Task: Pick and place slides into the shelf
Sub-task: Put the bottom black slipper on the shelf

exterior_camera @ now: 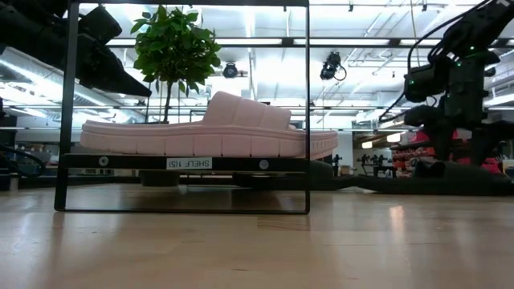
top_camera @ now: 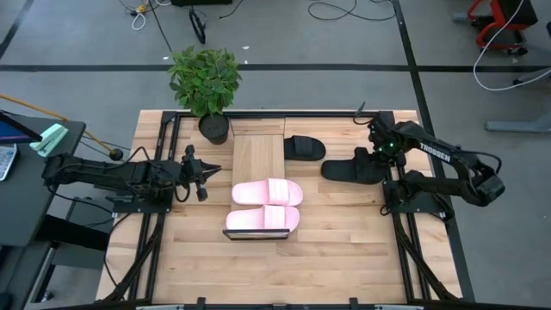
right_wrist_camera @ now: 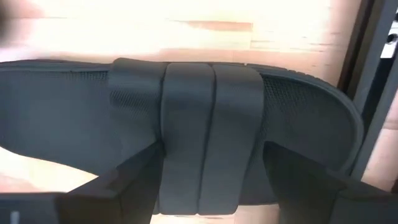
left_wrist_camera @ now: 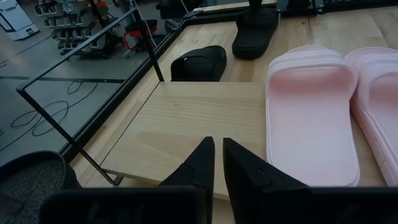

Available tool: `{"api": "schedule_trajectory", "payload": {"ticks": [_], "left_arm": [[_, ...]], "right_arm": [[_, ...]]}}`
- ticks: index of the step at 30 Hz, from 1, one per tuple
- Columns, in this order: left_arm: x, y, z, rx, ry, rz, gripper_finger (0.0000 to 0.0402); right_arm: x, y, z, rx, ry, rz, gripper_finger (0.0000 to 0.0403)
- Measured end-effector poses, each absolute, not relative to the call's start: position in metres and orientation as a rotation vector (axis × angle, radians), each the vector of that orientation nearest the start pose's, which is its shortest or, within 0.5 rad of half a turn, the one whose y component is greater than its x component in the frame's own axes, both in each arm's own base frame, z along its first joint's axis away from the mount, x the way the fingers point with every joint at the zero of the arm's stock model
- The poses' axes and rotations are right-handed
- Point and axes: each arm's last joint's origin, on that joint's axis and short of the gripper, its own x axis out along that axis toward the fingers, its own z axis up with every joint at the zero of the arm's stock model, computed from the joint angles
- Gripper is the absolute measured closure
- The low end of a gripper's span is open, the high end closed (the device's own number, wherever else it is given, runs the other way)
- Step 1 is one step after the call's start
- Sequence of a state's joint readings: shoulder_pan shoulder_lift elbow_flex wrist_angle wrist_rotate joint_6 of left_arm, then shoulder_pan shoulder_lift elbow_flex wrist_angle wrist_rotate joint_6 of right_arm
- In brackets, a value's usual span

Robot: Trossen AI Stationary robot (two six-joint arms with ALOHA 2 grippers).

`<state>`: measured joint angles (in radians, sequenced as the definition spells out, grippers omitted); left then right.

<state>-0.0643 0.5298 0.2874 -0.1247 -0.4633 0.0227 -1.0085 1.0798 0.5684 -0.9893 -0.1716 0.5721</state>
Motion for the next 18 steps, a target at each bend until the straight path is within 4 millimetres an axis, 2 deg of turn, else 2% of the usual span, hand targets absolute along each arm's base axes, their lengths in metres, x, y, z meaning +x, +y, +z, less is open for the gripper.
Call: {"api": "schedule_trajectory", "payload": {"ticks": [5, 9, 15, 18], "left_arm": [[0.132, 0.004, 0.203, 0.119, 0.362, 0.39, 0.0368], [0.132, 0.004, 0.203, 0.119, 0.362, 0.39, 0.0372], [0.132, 0.004, 0.203, 0.118, 0.362, 0.39, 0.0363], [0.132, 0.004, 0.203, 0.126, 0.363, 0.389, 0.0361]], "right_arm": [[0.077, -0.115, 0.153, 1.376, 1.08, -1.081, 0.0123], [0.079, -0.114, 0.143, 1.408, 0.996, -1.042, 0.013], [0.086, -0.116, 0.144, 1.403, 0.868, -0.978, 0.0173], [0.091, -0.121, 0.15, 1.361, 0.783, -0.888, 0.0195]]}}
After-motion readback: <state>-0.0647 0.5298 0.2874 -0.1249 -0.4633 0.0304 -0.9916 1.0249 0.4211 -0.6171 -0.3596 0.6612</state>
